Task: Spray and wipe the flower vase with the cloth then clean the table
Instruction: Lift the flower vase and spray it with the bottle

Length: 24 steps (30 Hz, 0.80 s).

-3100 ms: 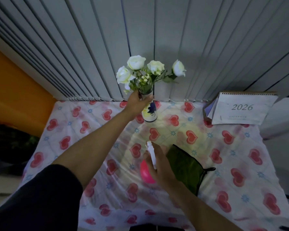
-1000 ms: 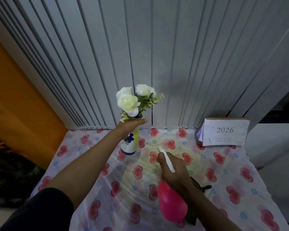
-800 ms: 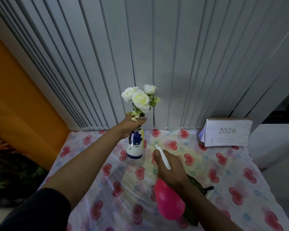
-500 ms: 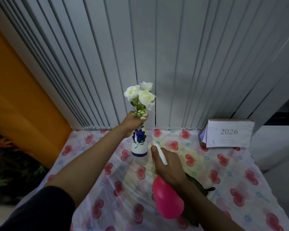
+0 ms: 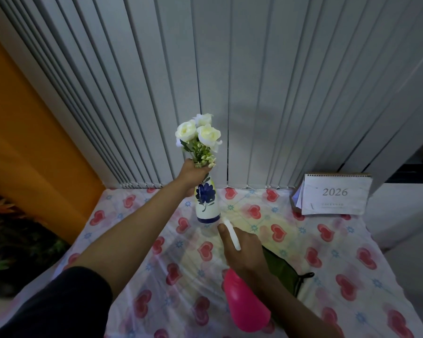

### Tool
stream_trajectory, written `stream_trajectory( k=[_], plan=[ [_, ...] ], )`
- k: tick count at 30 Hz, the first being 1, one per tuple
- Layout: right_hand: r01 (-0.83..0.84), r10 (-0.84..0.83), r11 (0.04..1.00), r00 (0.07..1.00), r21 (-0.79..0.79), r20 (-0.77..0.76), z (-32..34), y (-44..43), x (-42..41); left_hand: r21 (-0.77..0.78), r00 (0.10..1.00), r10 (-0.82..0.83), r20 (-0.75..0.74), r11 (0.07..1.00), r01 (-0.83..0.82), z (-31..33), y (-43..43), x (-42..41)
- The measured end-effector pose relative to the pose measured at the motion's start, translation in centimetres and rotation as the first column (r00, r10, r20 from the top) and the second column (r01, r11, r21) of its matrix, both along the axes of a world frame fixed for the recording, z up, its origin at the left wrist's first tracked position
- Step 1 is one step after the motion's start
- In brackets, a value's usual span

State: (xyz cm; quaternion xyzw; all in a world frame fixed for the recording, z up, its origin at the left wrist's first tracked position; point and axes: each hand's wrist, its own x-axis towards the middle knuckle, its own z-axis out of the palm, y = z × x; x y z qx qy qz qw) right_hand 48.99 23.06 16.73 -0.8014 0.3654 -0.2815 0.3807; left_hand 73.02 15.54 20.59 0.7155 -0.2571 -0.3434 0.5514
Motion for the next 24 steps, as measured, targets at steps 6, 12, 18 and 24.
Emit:
stream_trajectory(
  k=[6, 12, 18, 24],
  plan=[
    [-0.021, 0.019, 0.999, 0.998, 0.043, 0.053, -2.7, 1.2, 0.1, -0.015, 0.999, 0.023, -0.024, 1.000, -0.023, -0.4, 0.4, 0.3],
    [-0.037, 0.038, 0.999, 0.997, -0.026, 0.064, -6.0, 1.5, 0.6, -0.001, 0.999, 0.034, 0.000, 0.999, -0.034, -1.9, 1.1, 0.4],
    [-0.139, 0.142, 0.989, 0.988, 0.046, -0.068, -9.6, 0.7, 1.9, -0.003, 0.997, 0.072, 0.025, 0.997, -0.072, -3.0, 1.7, 0.1],
    [-0.081, 0.097, 0.984, 0.991, 0.160, -0.097, -12.0, 0.3, 1.3, 0.028, 0.998, 0.055, 0.026, 0.998, -0.056, -4.5, 2.4, -0.3]
  ],
)
